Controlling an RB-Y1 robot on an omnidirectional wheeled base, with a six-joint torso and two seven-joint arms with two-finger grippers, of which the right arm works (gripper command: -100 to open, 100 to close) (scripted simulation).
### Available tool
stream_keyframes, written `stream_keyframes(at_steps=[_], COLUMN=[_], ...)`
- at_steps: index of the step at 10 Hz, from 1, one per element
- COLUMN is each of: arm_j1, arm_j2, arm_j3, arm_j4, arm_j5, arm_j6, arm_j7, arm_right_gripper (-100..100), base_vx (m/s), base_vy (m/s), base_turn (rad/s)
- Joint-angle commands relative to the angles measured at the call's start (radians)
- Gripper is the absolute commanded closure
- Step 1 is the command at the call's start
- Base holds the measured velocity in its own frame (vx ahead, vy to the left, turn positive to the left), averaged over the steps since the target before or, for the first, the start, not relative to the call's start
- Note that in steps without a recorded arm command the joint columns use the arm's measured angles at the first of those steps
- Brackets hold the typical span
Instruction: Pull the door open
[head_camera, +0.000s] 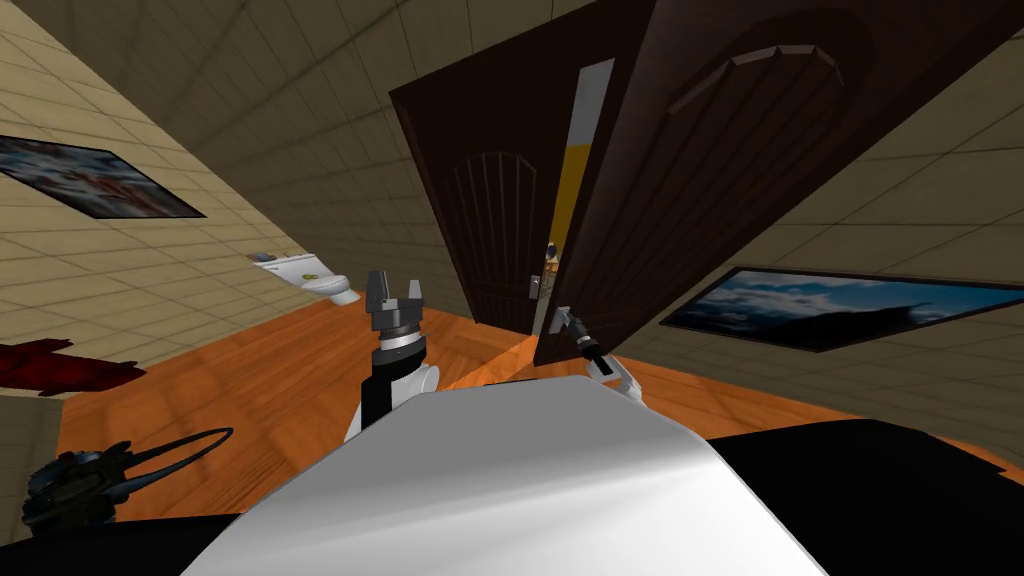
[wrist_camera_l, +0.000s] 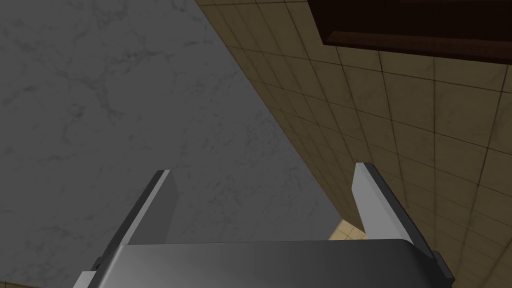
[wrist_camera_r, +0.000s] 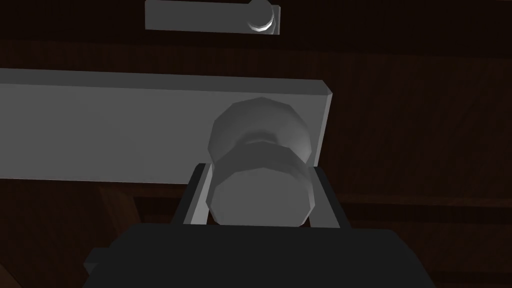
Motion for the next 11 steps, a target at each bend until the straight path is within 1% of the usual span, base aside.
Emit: stream_keyframes(at_steps=[1, 2, 4, 5, 6, 7, 8, 11], arm_j1=[0.012, 0.028, 0.05, 0.065, 0.072, 0.067, 0.076, 0.084], arm_j2=[-0.015, -0.032, -0.056, -0.072, -0.08, -0.075, -0.088, -0.113], arm_j3=[0.005, 0.01, 0.017, 0.022, 0.024, 0.02, 0.025, 0.029], arm_j4=[-0.004, -0.008, -0.014, -0.017, -0.019, -0.019, -0.009, 0.005], arm_j5=[0.004, 0.01, 0.017, 0.021, 0.024, 0.022, 0.026, 0.03], arm_j6=[-0.024, -0.049, -0.083, -0.106, -0.118, -0.104, -0.13, -0.173], arm_j7=[-0.018, -0.037, -0.063, -0.08, -0.089, -0.079, -0.093, -0.114], arm_right_gripper=[100, 100, 100, 100, 100, 100, 100, 100], base_vx=[-0.206, -0.243, -0.235, -0.257, -0.211, -0.088, -0.192, -0.215], base_vy=[-0.087, -0.1, -0.128, -0.119, -0.095, -0.036, -0.071, -0.11], base_turn=[0.133, 0.171, 0.148, 0.136, 0.093, 0.0, 0.108, 0.154])
